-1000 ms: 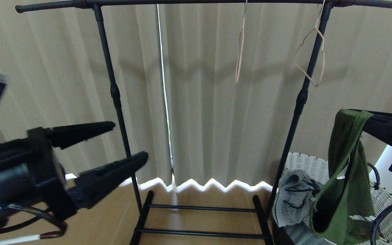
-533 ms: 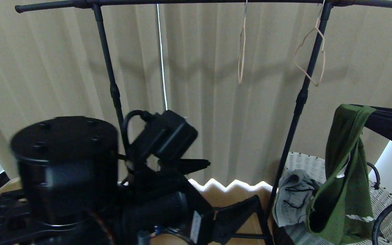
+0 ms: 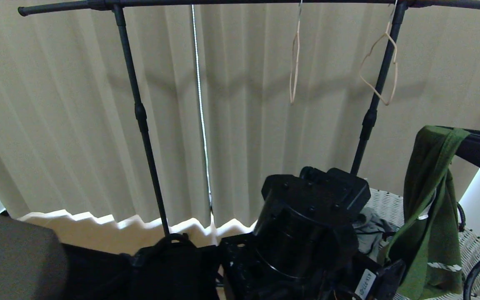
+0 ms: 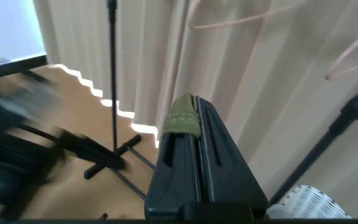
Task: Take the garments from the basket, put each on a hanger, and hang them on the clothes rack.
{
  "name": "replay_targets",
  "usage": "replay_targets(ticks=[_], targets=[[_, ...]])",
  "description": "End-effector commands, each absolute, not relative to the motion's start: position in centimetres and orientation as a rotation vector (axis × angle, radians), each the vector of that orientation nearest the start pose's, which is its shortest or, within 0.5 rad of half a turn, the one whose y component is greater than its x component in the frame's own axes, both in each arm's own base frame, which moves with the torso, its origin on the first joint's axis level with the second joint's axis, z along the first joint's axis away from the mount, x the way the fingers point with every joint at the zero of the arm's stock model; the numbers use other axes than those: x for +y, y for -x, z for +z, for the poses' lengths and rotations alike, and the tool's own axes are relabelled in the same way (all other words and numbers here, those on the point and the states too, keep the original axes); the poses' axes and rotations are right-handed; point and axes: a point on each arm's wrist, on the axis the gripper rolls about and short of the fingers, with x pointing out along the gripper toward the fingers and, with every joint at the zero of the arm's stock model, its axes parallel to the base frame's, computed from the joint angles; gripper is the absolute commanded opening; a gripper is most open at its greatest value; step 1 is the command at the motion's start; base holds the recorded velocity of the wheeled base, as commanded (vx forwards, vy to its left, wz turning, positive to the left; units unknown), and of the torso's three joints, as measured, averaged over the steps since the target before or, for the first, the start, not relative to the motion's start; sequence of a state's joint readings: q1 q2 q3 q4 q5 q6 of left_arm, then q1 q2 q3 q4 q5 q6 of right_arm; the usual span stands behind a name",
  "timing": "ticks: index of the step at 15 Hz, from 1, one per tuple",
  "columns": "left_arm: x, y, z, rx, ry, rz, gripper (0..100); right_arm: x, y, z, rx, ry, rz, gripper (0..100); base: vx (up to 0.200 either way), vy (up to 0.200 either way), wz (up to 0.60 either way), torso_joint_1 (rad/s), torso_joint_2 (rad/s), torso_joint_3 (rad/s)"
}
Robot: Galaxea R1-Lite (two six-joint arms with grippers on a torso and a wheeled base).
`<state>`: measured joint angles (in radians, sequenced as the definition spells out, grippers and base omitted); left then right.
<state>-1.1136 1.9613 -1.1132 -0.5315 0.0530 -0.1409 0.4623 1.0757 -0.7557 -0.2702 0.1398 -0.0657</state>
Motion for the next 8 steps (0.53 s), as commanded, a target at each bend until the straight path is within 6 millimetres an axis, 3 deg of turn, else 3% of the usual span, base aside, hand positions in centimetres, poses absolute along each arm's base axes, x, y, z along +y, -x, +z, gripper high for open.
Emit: replay_targets(ticks=[1, 8], targets=[[-36.7, -18.0, 13.8, 0.387, -0.080, -1.024, 100, 7.1, -12.9, 27.7, 0.021, 0.071, 0.627, 0, 0.000, 0.000, 0.00, 0.000, 0.00, 0.000], [-38.7, -19.7, 11.8, 0.402, -0.076, -1.004, 100, 7.3, -12.4, 27.7, 0.015, 0.070, 0.656, 0, 0.000, 0.000, 0.00, 0.000, 0.00, 0.000]])
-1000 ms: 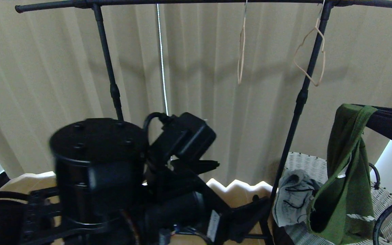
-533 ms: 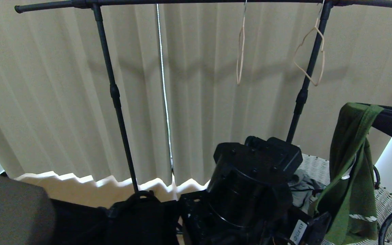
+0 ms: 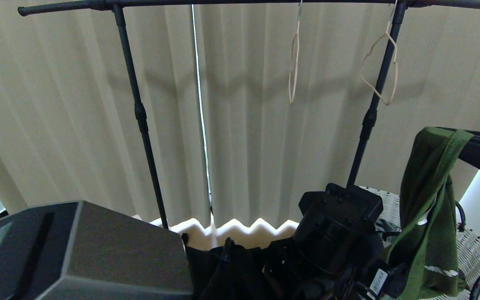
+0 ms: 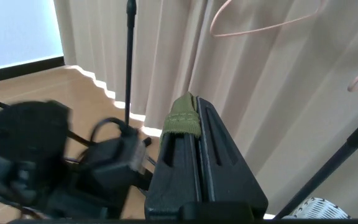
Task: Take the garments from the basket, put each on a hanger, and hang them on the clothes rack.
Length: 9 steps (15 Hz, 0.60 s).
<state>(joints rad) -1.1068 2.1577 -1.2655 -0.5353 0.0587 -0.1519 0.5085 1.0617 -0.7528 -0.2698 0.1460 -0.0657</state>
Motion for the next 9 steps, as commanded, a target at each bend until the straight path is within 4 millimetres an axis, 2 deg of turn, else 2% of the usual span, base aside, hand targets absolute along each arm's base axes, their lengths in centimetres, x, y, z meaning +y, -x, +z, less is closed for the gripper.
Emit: replay_targets(ticks=[1, 6, 7, 9], targets=[[-38.57, -20.14, 11.45, 0.404, -0.080, -0.971, 100, 7.29, -12.38, 27.69, 0.014, 0.070, 0.656, 0, 0.000, 0.000, 0.00, 0.000, 0.00, 0.000], [-38.16, -20.28, 11.39, 0.406, -0.087, -0.944, 100, 7.14, -12.12, 27.78, 0.006, 0.070, 0.656, 0, 0.000, 0.000, 0.00, 0.000, 0.00, 0.000], [-38.11, -20.25, 11.27, 0.409, -0.090, -0.943, 0, 7.12, -12.09, 27.82, 0.002, 0.070, 0.656, 0, 0.000, 0.000, 0.00, 0.000, 0.00, 0.000], [-37.97, -20.18, 11.16, 0.414, -0.095, -0.941, 0, 7.06, -11.97, 27.91, -0.003, 0.070, 0.655, 0, 0.000, 0.000, 0.00, 0.000, 0.00, 0.000]])
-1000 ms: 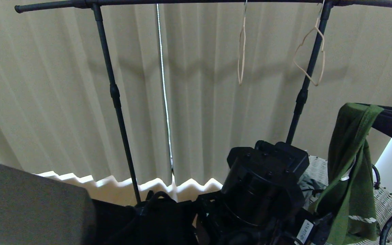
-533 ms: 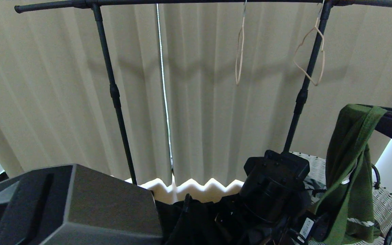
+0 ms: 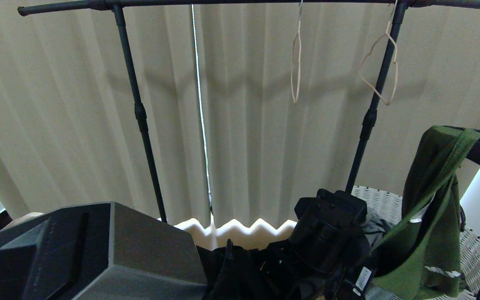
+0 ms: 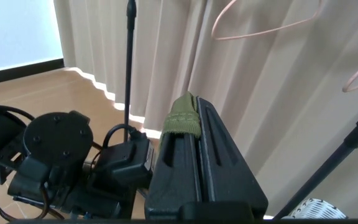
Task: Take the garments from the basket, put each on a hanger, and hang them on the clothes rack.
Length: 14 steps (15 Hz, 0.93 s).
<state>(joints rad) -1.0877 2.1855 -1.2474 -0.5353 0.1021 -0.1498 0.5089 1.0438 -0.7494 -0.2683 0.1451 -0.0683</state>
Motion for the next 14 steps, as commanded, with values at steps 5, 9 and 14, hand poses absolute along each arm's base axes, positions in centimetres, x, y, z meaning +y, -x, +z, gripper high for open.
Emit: replay_targets(ticks=[5, 9, 14], targets=[[-37.0, -19.9, 10.1, 0.277, -0.096, -0.880, 0, 7.3, -12.3, 27.8, 0.008, 0.072, 0.656, 0, 0.000, 0.000, 0.00, 0.000, 0.00, 0.000], [-30.9, -20.5, 16.2, 0.172, -0.063, -0.805, 0, 7.6, -13.0, 27.8, 0.022, 0.075, 0.653, 0, 0.000, 0.000, 0.00, 0.000, 0.00, 0.000], [-20.9, -19.9, 24.6, 0.136, -0.029, -0.639, 0, 8.0, -13.7, 27.9, 0.031, 0.078, 0.652, 0, 0.000, 0.000, 0.00, 0.000, 0.00, 0.000]])
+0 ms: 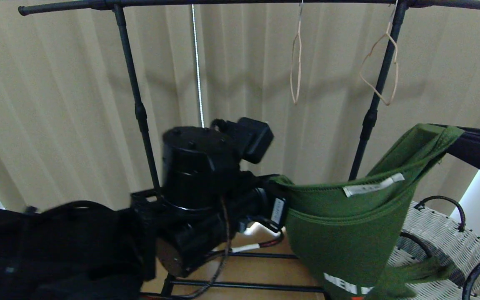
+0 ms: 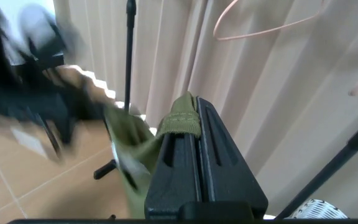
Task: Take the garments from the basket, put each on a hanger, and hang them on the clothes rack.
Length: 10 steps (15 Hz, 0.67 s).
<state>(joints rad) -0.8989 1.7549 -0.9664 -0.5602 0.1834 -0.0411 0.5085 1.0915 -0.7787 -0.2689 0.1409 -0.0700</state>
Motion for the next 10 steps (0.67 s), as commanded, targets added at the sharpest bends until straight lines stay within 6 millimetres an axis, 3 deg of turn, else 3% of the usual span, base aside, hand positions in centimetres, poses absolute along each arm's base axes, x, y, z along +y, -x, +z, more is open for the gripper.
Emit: replay_targets(ticks=[1, 5, 8, 10], targets=[[-19.5, -19.7, 25.4, 0.162, -0.037, -0.610, 0, 8.0, -13.7, 28.6, 0.009, 0.074, 0.651, 0, 0.000, 0.000, 0.00, 0.000, 0.00, 0.000], [-16.2, -19.9, 28.5, 0.126, -0.011, -0.515, 0, 8.7, -15.0, 29.2, 0.013, 0.075, 0.644, 0, 0.000, 0.000, 0.00, 0.000, 0.00, 0.000], [-14.9, -20.7, 30.9, 0.053, 0.020, -0.453, 0, 9.1, -16.0, 29.6, 0.013, 0.073, 0.641, 0, 0.000, 0.000, 0.00, 0.000, 0.00, 0.000], [-14.3, -20.9, 31.3, 0.076, 0.004, -0.430, 0, 9.8, -17.4, 29.3, 0.038, 0.078, 0.637, 0, 0.000, 0.000, 0.00, 0.000, 0.00, 0.000]])
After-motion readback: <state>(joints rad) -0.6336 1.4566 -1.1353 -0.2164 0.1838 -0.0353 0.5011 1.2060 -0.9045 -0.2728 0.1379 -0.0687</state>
